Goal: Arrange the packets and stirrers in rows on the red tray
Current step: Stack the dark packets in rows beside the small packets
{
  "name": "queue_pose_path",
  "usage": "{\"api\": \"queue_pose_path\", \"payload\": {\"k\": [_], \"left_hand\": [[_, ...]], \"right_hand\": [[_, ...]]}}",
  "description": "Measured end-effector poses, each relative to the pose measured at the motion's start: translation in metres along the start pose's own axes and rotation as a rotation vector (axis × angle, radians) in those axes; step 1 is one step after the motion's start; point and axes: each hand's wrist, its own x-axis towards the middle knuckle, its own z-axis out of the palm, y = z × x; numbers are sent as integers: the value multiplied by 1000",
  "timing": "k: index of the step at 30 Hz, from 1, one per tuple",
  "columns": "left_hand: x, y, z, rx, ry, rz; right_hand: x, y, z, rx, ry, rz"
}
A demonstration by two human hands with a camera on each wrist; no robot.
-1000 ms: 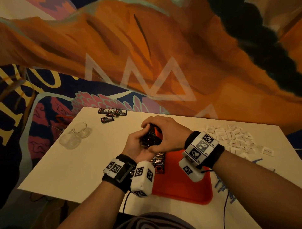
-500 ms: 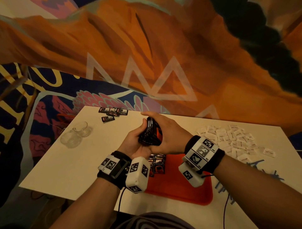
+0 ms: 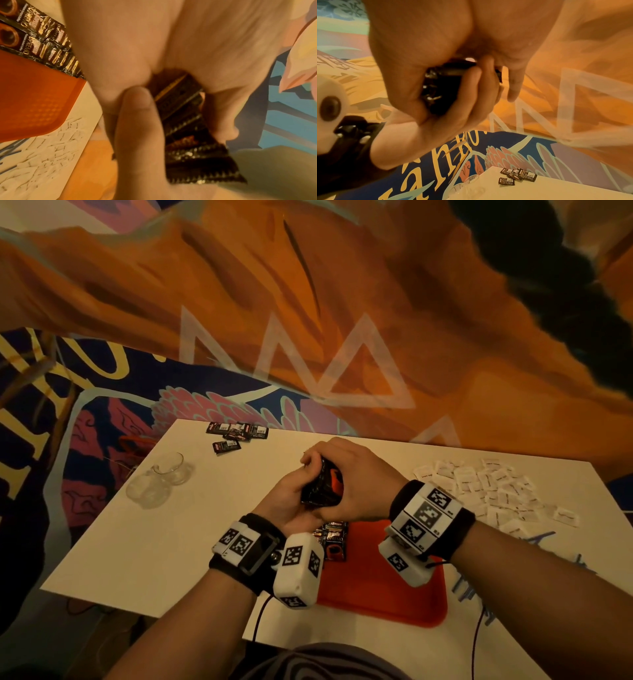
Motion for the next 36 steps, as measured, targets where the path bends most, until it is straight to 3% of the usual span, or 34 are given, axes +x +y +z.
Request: {"api": "queue_pose_path", "payload": {"k": [8,14,20,25,28,31,33,36], "left_hand": [[2,3,-12,43,-4,-34],[2,11,-22,61,-78,-117],[2,13,-36,80,3,-184],[-2,24,-64,181,24,-268],[-3,25,-74,190,73,-257],[-4,28,-82,232,118,-220],[-3,30,-87,283,161,-169],[1,29,-95,373,215,-123]], "right_hand": [[5,1,7,57,-11,74],[7,-4,26,-189,-126,98],[16,-7,48,-144,-180,206],[20,-19,58,157,-203,329],[20,-20,68,409,11,468],[16,-13,78,542,237,744],[13,-9,85,689,220,879],[13,-8,97,875,225,944]]}}
